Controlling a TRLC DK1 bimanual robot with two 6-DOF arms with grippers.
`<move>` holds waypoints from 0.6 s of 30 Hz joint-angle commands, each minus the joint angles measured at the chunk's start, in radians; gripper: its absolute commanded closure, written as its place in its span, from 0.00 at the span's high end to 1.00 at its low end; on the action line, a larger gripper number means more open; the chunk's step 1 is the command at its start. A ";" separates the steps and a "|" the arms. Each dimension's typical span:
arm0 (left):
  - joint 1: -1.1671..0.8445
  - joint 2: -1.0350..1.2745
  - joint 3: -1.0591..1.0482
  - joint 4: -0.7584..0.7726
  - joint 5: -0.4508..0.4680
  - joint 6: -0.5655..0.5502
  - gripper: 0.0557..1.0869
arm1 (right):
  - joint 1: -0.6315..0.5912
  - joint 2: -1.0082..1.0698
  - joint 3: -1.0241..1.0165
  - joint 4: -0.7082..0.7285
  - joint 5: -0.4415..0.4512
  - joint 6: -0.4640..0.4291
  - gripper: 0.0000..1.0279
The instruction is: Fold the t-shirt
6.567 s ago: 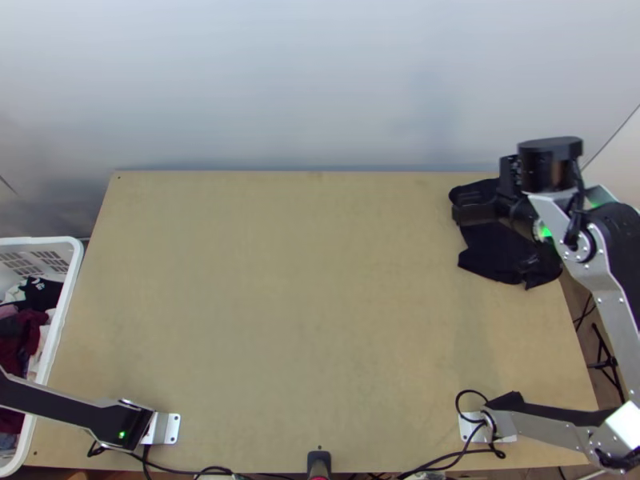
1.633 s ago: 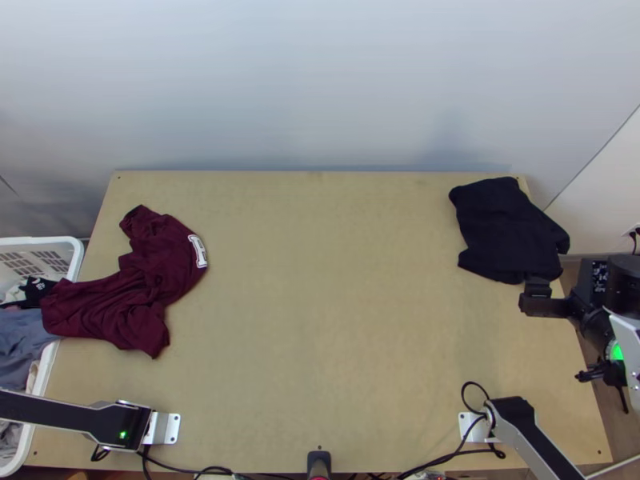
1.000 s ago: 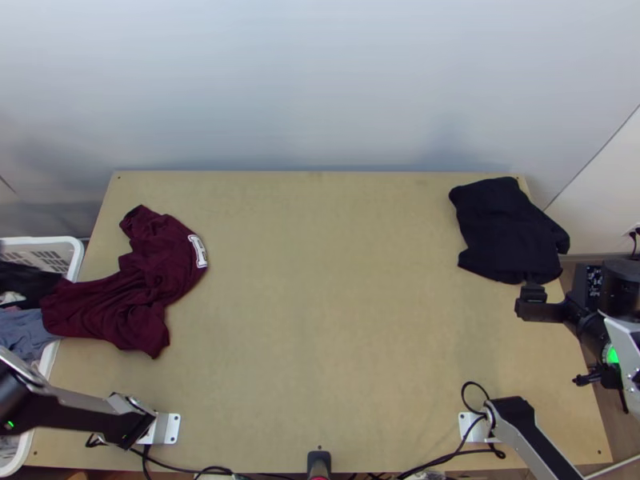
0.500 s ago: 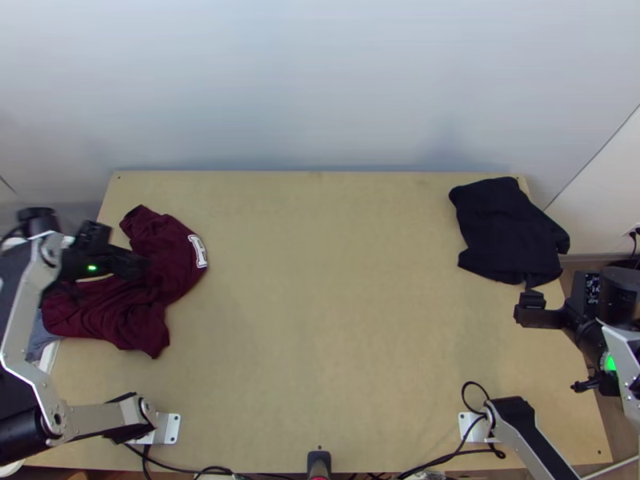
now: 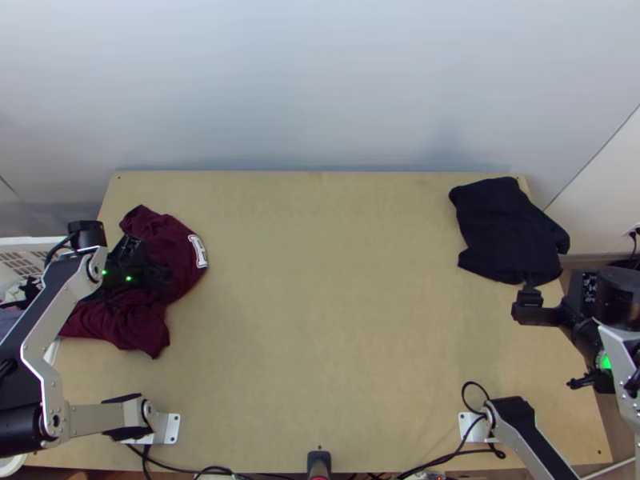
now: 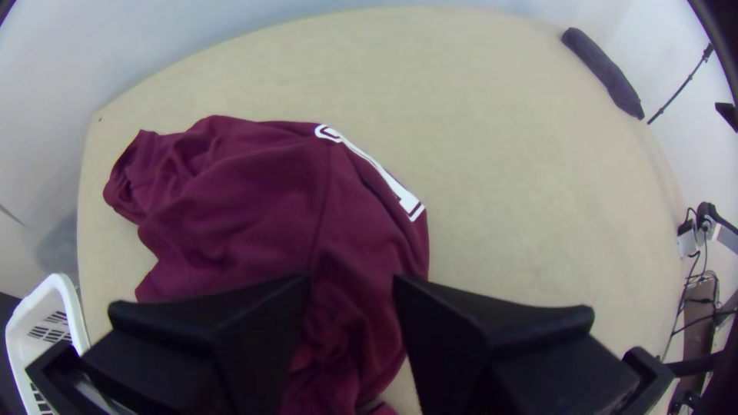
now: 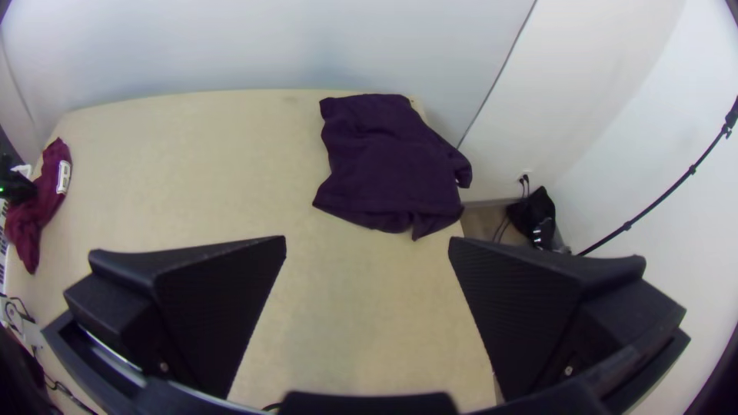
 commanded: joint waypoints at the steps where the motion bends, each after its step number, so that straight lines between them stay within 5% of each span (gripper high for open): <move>1: -0.012 0.035 -0.041 0.108 -0.029 -0.012 0.20 | 0.013 0.010 -0.001 0.018 0.001 -0.011 0.96; 4: -0.012 0.030 -0.012 0.112 -0.026 -0.086 0.04 | 0.013 0.011 -0.002 0.019 0.001 -0.018 0.96; 16: -0.394 -0.046 0.183 0.048 0.059 -0.406 0.04 | 0.013 -0.021 -0.036 0.013 0.001 -0.012 0.96; 18: -0.409 -0.051 0.195 0.019 0.025 -0.386 0.15 | 0.013 -0.026 -0.038 0.007 0.001 -0.012 0.96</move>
